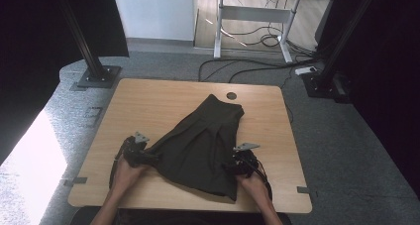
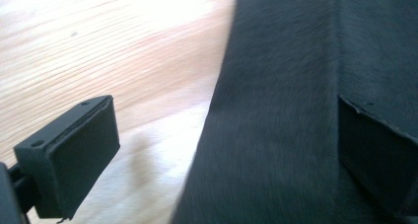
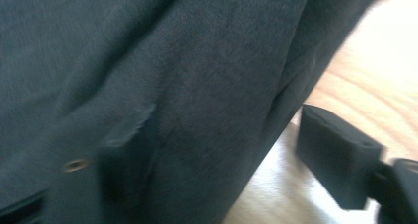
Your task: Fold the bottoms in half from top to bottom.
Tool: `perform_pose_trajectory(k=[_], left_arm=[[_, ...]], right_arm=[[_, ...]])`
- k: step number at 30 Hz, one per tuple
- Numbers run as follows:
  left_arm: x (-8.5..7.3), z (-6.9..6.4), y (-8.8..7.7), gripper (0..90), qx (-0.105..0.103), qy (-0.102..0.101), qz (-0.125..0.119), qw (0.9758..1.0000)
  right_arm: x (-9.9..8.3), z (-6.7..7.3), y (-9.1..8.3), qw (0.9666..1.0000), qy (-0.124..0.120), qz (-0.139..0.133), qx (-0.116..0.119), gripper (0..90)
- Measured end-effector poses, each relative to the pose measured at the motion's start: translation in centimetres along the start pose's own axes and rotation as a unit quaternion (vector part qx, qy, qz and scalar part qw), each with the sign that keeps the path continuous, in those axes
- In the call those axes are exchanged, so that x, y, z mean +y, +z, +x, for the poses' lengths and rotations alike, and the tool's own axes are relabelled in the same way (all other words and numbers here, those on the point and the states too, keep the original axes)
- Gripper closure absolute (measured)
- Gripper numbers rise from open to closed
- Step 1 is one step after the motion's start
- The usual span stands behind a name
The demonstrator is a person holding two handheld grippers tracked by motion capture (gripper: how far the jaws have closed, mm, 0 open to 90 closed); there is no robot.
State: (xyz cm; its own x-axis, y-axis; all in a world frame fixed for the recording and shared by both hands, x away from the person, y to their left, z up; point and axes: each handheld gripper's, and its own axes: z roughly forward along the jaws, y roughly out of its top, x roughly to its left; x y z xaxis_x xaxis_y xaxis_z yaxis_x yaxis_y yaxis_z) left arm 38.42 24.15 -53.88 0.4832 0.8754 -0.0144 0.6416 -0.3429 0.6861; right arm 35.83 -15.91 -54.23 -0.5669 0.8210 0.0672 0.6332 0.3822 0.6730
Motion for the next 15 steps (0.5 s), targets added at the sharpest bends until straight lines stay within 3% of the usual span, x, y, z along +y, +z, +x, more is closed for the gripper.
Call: perform_pose_trajectory(k=[2, 3, 4, 5, 7, 8, 9, 10, 11, 15], left_arm=[[0.1, 0.1, -0.4, 0.0, 0.002, 0.002, -0.001, 1.0], [0.3, -0.1, -1.0, 0.0, 0.014, 0.009, -0.004, 0.9999], [0.9, -0.5, -2.7, 0.0, 0.029, 0.025, -0.022, 0.999], [0.9, -0.5, -2.7, 0.2, 0.029, 0.025, -0.022, 0.999], [1.6, -1.2, -4.3, 0.5, 0.015, 0.024, -0.044, 0.9986], [2.0, -2.2, -5.2, 0.5, 0.003, 0.036, -0.05, 0.9981], [2.0, -2.2, -5.2, 0.4, 0.003, 0.036, -0.05, 0.9981], [2.1, -3.5, -5.2, 0.2, -0.012, 0.05, -0.047, 0.9976], [2.1, -3.5, -5.2, 0.0, -0.012, 0.05, -0.047, 0.9976], [1.4, -5.7, -3.5, 0.0, -0.029, 0.077, -0.015, 0.9965]], right_arm=[[0.2, 0.1, -0.1, 1.0, -0.007, 0.006, 0.003, 21.1], [0.4, 0.1, -0.4, 0.9998, -0.014, 0.01, -0.002, 19.2], [1.1, -0.2, -1.1, 0.9995, -0.025, -0.002, -0.019, 17.9], [1.6, -0.6, -1.6, 0.9994, -0.024, -0.011, -0.02, 17.8], [2.2, -1.0, -2.0, 0.9994, -0.021, -0.017, -0.023, 17.3], [3.6, -1.8, -2.6, 0.9987, -0.025, -0.029, -0.033, 17.0], [3.6, -1.8, -2.6, 0.9987, -0.025, -0.029, -0.033, 17.0], [5.2, -2.5, -2.7, 0.9985, -0.025, -0.038, -0.028, 17.0], [5.2, -2.5, -2.7, 0.9985, -0.025, -0.038, -0.028, 17.0], [8.5, -3.1, -1.6, 0.998, -0.038, -0.048, -0.015, 17.9]])
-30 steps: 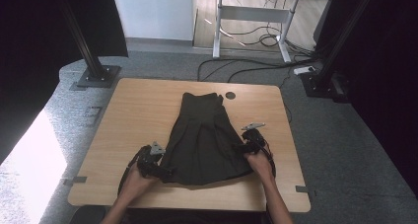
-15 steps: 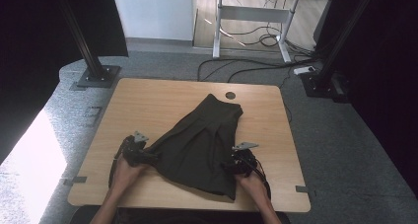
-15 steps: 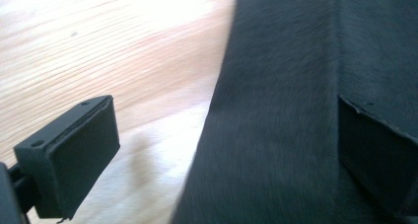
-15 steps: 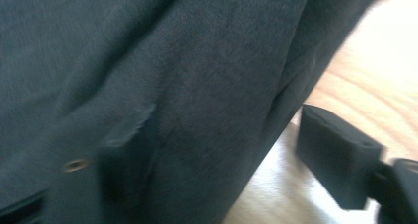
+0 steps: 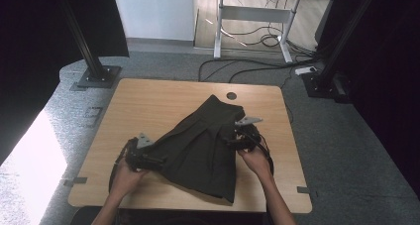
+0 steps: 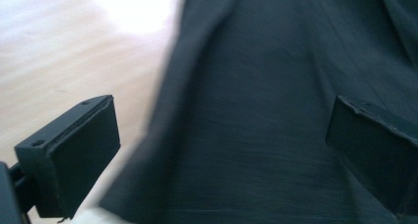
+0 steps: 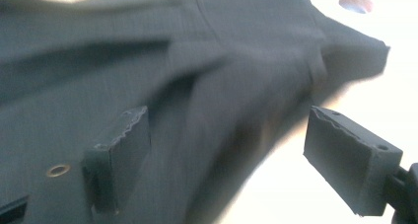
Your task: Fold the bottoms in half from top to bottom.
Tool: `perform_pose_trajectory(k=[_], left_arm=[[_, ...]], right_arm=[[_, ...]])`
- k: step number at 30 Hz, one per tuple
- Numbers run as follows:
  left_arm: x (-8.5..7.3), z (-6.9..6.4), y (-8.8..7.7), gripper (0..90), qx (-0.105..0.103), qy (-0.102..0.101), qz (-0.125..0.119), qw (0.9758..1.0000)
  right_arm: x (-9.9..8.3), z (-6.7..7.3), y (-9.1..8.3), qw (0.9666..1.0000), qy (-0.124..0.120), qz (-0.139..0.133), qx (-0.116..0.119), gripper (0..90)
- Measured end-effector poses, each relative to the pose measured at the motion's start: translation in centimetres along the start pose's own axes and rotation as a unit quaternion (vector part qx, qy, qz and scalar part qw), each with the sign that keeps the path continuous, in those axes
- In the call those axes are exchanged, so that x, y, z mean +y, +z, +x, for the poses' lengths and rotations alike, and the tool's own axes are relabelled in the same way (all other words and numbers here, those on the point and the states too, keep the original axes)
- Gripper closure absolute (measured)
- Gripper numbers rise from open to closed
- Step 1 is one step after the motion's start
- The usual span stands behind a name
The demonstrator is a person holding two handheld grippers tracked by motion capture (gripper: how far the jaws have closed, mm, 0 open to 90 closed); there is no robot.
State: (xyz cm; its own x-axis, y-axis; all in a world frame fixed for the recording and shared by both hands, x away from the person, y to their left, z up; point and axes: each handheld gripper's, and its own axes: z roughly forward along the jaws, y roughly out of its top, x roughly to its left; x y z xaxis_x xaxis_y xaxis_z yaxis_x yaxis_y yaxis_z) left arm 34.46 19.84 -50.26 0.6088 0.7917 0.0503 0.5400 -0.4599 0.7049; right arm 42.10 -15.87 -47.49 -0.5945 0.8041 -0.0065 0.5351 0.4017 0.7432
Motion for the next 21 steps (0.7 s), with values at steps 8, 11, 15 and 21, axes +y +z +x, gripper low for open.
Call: perform_pose_trajectory(k=[8, 11, 15, 21], left_arm=[[-1.2, -0.9, 2.4, 0.0, 0.011, 0.013, 0.032, 0.9993], [-1.5, -0.8, 2.8, 0.0, 0.024, 0.023, 0.041, 0.9986], [-1.6, -0.3, 3.2, 0.0, 0.023, 0.018, 0.04, 0.9988], [-1.4, 1.1, 3.6, 0.0, 0.028, 0.013, 0.039, 0.9988]], right_arm=[[3.3, -0.8, 5.3, 0.9993, -0.014, 0.017, 0.031, 18.5], [2.7, -1.7, 7.2, 0.9989, -0.005, 0.035, 0.031, 18.5], [0.2, -2.6, 8.3, 0.998, 0.007, 0.049, 0.04, 20.9], [-1.9, -1.9, 7.3, 0.9988, 0.012, 0.035, 0.031, 20.6]])
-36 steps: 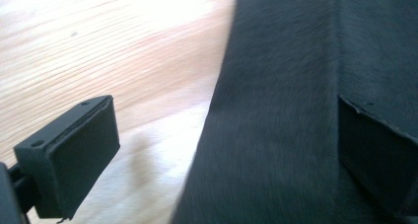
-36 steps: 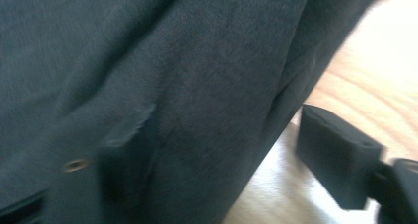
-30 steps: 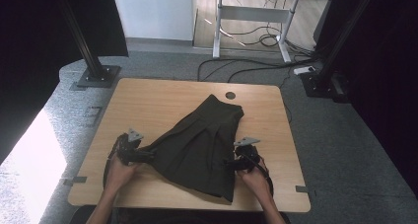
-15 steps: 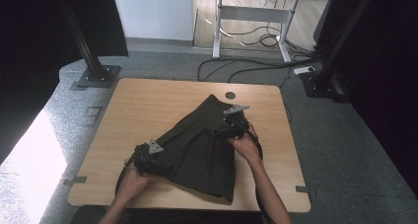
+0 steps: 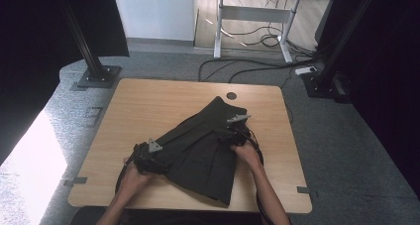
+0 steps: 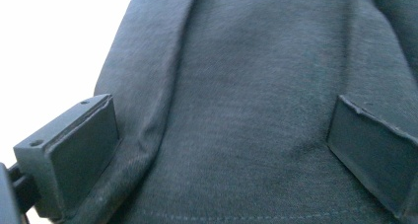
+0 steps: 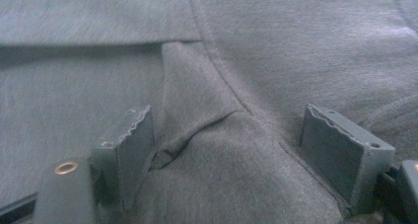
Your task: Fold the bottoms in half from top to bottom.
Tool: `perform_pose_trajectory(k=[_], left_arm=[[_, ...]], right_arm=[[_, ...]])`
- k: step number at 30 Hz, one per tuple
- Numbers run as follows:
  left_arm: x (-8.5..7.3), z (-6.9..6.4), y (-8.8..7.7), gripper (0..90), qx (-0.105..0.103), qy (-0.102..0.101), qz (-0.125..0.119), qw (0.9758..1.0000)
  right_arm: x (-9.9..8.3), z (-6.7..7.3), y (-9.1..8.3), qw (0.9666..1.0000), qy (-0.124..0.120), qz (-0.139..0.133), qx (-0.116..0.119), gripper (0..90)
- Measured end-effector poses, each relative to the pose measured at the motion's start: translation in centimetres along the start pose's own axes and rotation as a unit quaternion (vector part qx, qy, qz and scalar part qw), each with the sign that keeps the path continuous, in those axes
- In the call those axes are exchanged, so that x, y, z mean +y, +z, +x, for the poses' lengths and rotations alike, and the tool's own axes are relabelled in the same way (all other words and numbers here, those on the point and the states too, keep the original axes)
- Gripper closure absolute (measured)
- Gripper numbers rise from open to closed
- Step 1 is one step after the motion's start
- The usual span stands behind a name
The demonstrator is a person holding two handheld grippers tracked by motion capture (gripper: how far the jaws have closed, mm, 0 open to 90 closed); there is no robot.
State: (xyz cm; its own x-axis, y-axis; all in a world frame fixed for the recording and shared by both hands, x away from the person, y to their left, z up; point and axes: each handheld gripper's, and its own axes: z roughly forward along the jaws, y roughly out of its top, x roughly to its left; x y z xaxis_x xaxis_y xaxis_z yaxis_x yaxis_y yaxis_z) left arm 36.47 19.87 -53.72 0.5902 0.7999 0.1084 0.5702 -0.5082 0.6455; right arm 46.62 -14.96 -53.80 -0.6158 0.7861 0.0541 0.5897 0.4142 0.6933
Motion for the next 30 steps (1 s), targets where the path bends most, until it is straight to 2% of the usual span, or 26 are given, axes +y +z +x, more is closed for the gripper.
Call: perform_pose_trajectory(k=[3, 4, 5, 8, 10, 11, 13, 15, 16, 17, 19, 22, 23, 25, 26, 27, 28, 29, 30], left_arm=[[0.2, 1.2, 0.3, 0.0, 0.009, -0.012, 0.005, 0.9999], [0.2, 1.8, 0.5, 0.0, 0.006, -0.019, 0.006, 0.9998], [0.3, 2.4, 0.7, 0.0, 0.002, -0.028, 0.007, 0.9996], [0.6, 4.2, 1.4, 0.0, 0.001, -0.056, 0.01, 0.9984], [1.0, 5.4, 2.1, 0.0, -0.004, -0.072, 0.012, 0.9973], [1.2, 5.8, 2.3, 0.0, -0.007, -0.079, 0.013, 0.9967], [1.6, 6.2, 2.7, 0.0, -0.007, -0.079, 0.015, 0.9967], [2.0, 6.1, 2.4, 0.0, 0.003, -0.064, 0.022, 0.9977], [2.1, 5.3, 1.4, 1.9, 0.028, -0.041, 0.024, 0.9985], [2.1, 5.3, 1.4, 3.3, 0.028, -0.041, 0.024, 0.9985], [1.9, 4.3, 0.3, 3.0, 0.022, -0.031, 0.015, 0.9992], [1.1, 2.8, -1.1, 2.4, 0.001, -0.033, -0.003, 0.9995], [1.0, 2.4, -1.4, 2.4, -0.007, -0.03, 0.0, 0.9995], [0.6, 1.6, -1.6, 0.6, -0.009, -0.022, 0.006, 0.9997], [0.3, 1.1, -1.4, 0.5, -0.022, -0.023, 0.012, 0.9994], [0.3, 1.1, -1.4, 0.2, -0.022, -0.023, 0.012, 0.9994], [0.1, 0.9, -1.1, 0.2, -0.022, -0.023, 0.018, 0.9993], [0.0, 0.9, -0.7, 0.0, -0.019, -0.021, 0.024, 0.9993], [-0.1, 0.9, -0.4, 0.0, -0.021, -0.023, 0.027, 0.9991]], right_arm=[[-1.1, 1.1, -1.0, 0.9998, 0.0, 0.011, -0.016, 19.1], [-2.0, 2.0, -1.8, 0.9996, 0.004, 0.014, -0.023, 18.1], [-2.0, 2.0, -1.8, 0.9996, 0.004, 0.014, -0.023, 18.1], [-3.5, 3.7, -3.0, 0.9994, 0.009, 0.015, -0.029, 16.3], [-4.4, 4.9, -3.7, 0.9993, 0.004, 0.017, -0.034, 16.0], [-4.7, 5.5, -4.0, 0.9992, 0.011, 0.016, -0.036, 15.0], [-5.0, 6.2, -4.5, 0.9991, 0.013, 0.022, -0.034, 14.3], [-4.7, 6.4, -5.1, 0.999, 0.018, 0.031, -0.026, 15.7], [-3.7, 6.2, -6.0, 0.9993, 0.018, 0.027, -0.019, 18.0], [-3.7, 6.2, -6.0, 0.9993, 0.018, 0.027, -0.019, 18.0], [-2.4, 5.6, -6.9, 0.9996, 0.011, 0.013, -0.023, 18.1], [-0.2, 4.4, -7.3, 0.9993, -0.006, 0.0, -0.037, 17.8], [0.5, 3.8, -7.1, 0.9991, -0.006, 0.001, -0.042, 17.2], [1.5, 2.3, -6.2, 0.999, 0.0, 0.004, -0.046, 17.1], [2.1, 1.0, -4.9, 0.9987, 0.007, 0.011, -0.048, 16.8], [2.2, 0.4, -4.1, 0.9987, 0.011, 0.017, -0.047, 16.7], [2.2, 0.4, -4.1, 0.9987, 0.011, 0.017, -0.047, 16.7], [1.9, -0.5, -2.5, 0.9986, 0.022, 0.03, -0.038, 16.7], [1.9, -0.5, -2.5, 0.9986, 0.022, 0.03, -0.038, 16.7]])
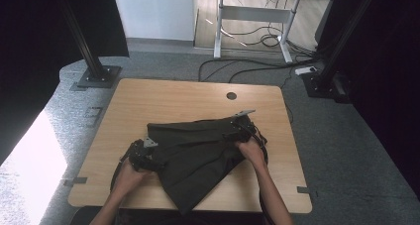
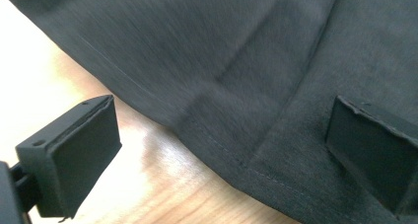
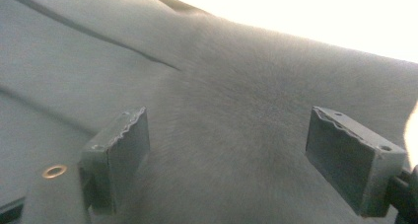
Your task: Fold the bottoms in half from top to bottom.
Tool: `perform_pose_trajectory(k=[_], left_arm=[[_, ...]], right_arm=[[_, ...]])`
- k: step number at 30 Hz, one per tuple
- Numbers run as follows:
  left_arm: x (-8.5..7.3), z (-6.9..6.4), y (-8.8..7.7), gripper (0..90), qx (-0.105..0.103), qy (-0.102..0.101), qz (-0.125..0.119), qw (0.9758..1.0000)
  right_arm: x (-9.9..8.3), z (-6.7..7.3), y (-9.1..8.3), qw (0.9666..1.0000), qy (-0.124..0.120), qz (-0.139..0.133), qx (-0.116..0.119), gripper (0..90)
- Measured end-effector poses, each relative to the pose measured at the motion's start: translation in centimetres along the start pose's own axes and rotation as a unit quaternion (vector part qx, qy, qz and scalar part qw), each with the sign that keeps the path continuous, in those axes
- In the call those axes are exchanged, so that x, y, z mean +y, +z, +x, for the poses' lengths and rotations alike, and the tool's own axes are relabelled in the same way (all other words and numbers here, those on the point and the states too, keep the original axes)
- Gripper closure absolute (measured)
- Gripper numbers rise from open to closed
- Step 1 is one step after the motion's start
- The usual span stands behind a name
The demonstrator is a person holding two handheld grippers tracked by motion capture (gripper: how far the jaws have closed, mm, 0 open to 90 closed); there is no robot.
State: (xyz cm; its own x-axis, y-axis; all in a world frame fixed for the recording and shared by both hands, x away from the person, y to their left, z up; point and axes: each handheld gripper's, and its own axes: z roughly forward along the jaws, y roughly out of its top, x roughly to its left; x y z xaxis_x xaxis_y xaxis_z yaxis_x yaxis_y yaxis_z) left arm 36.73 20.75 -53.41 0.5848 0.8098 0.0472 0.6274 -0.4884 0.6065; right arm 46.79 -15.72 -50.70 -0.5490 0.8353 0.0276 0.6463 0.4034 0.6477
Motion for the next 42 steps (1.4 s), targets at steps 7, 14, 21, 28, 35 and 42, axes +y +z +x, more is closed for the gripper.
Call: perform_pose_trajectory(k=[7, 14, 21, 28, 35, 42], left_arm=[[0.5, 0.8, 0.8, 0.0, 0.018, -0.002, 0.001, 0.9998], [2.1, 3.8, 1.9, 0.0, 0.051, -0.02, 0.006, 0.9985], [3.9, 6.6, 3.1, 1.6, 0.032, -0.049, 0.032, 0.9978], [2.9, 6.2, 0.0, 4.2, -0.004, -0.058, -0.002, 0.9983], [1.6, 5.1, -0.4, 0.9, -0.032, -0.065, -0.005, 0.9973], [1.5, 3.8, 2.2, 0.0, -0.014, -0.073, 0.0, 0.9973]], right_arm=[[-2.2, -1.0, 1.7, 0.9997, 0.02, 0.012, 0.009, 18.5], [-5.1, 1.6, -1.1, 0.9989, 0.02, 0.042, 0.002, 19.1], [-6.8, 4.8, -2.7, 0.9981, 0.007, 0.06, 0.001, 18.4], [-5.6, 4.1, -3.5, 0.9994, 0.001, 0.031, 0.017, 21.7], [-2.7, 4.9, -4.2, 0.9995, -0.021, -0.009, 0.021, 19.9], [-2.1, 5.9, -0.7, 0.9991, -0.025, -0.008, 0.034, 18.3]])
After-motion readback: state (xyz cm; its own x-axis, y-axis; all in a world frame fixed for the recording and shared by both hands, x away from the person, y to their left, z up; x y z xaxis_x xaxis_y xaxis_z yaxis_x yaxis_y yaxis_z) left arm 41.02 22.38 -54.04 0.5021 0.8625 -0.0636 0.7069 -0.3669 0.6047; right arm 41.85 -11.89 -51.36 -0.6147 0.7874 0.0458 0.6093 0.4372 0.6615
